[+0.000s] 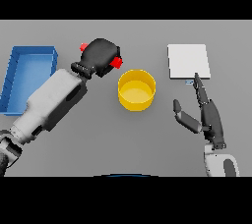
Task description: Pick up the red beaker and tilt it to pour out 1 green nut into yellow bowl. Pick up the yellow bowl and place it on the metallic measuring scale.
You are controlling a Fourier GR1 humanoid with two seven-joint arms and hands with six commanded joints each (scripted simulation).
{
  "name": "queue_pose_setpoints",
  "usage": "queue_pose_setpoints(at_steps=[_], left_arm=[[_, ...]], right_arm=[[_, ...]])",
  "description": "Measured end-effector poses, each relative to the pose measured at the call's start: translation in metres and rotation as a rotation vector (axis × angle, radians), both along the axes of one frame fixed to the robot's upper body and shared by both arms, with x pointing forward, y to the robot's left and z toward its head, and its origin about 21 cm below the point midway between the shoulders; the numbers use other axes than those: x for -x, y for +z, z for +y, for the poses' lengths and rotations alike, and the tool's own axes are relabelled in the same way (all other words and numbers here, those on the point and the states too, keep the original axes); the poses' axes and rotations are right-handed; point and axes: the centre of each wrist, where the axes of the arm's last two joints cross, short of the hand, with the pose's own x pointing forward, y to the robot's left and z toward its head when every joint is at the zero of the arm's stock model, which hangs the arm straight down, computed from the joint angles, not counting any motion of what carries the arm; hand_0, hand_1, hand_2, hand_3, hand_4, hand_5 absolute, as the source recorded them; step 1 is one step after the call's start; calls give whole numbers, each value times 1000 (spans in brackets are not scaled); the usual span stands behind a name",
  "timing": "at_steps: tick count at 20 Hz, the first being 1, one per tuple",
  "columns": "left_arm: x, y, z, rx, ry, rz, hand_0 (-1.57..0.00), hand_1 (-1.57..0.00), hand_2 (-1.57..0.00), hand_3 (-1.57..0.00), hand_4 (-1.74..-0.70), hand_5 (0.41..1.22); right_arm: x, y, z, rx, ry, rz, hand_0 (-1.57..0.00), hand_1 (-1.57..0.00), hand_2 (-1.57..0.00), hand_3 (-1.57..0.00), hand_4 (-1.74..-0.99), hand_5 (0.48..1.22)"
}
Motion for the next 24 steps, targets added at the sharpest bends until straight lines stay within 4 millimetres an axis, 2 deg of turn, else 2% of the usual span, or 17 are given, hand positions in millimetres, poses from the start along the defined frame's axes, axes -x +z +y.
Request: queue_pose_setpoints(at_steps=[2, 5, 7, 9, 15, 17, 24], left_arm=[[-3, 4, -11, -121, -59, -16, -1571, -1571, -1571, -1571, -1613, 1206], [-8, 12, -24, -324, -116, -33, -1571, -1571, -1571, -1571, -1672, 1214], [-9, 15, -38, -397, -166, -31, -1571, -1571, -1571, -1571, -1694, 1216], [-10, 17, -49, -480, -194, -38, -1571, -1571, -1571, -1571, -1709, 1218], [-10, 26, -65, -749, -248, -122, -1571, -1571, -1571, -1571, -1733, 1220], [-10, 23, -68, -819, -276, -145, -1571, -1571, -1571, -1571, -1735, 1220], [-6, 20, -88, -1057, -396, -309, -1571, -1571, -1571, -1571, -1734, 1221]], right_arm=[[2, 0, 2, -3, 3, -11, 1, 1, 1, 1, -1258, 697], [-1, -3, 7, 1, -14, 0, 1, 1, 1, 1, -1237, 671], [3, -5, 3, -17, -19, -4, 1, 1, 1, 1, -1220, 657], [-2, -5, 7, -24, -32, 7, 1, 1, 1, 1, -1198, 650], [-4, -7, 7, 20, -41, -6, 1, 1, 1, 1, -1183, 643], [-4, -2, 10, 4, -44, -13, 1, 1, 1, 1, -1180, 630], [0, -4, 5, 11, -48, -18, 1, 1, 1, 1, -1153, 627]])
